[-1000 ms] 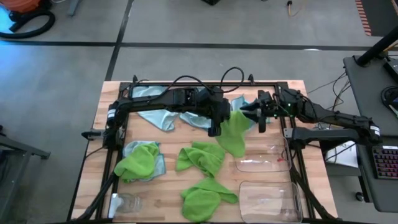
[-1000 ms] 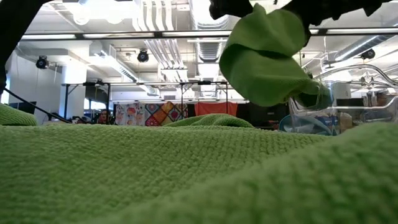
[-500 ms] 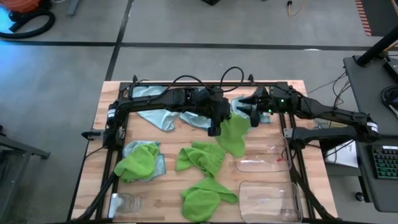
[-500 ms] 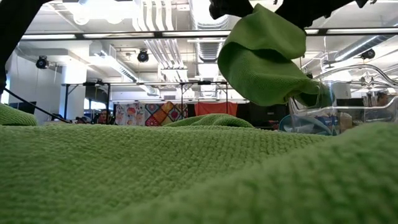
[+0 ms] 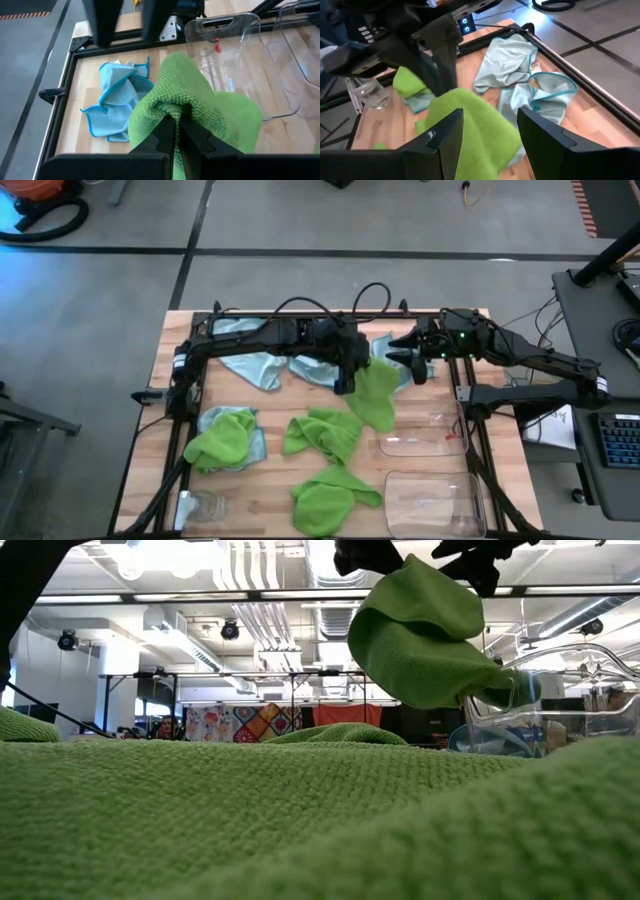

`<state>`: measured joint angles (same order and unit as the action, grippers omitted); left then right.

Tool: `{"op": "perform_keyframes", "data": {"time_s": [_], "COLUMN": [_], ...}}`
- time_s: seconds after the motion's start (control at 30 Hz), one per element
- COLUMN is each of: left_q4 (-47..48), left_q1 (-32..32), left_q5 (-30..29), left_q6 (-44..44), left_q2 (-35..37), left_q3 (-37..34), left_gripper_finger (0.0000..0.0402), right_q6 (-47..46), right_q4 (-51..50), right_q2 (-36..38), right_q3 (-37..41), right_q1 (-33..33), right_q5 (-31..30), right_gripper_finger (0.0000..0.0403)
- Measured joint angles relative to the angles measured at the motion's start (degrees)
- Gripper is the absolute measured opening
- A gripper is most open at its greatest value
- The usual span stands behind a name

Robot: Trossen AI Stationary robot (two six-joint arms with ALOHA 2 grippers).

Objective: Sort microfiber towel by color & place in baskets
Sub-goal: Put the green microfiber cloth into the top transparent bin

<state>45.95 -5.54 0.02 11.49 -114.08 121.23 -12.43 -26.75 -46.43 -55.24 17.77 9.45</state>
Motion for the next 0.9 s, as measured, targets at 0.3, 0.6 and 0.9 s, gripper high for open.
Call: {"op": "perform_keyframes", "data": {"time_s": [0.3,0.6,0.9], "left_q4": [-0.5,-1.9,-2.6], "left_q1": [-0.4,-0.5,-0.5], "left_q5": [-0.1,-0.1,0.0], "left_q6": [0.0,0.0,0.0], "left_q2": [0.0,0.0,0.0], "left_q3": [0.0,0.0,0.0], "left_gripper_finger": [0.0,0.0,0.0], "right_q6": [-1.1,-1.1,-1.0], "right_q4": [-2.2,-1.7,-1.6], "right_q2": [-1.8,-4.3,-8.5], "right_q3": [1.9,1.9,1.9], "right_q1": [-2.1,-5.1,-7.8], "right_q5": [0.0,0.0,0.0], "right_gripper_finger": [0.0183,0.0183,0.0177]}}
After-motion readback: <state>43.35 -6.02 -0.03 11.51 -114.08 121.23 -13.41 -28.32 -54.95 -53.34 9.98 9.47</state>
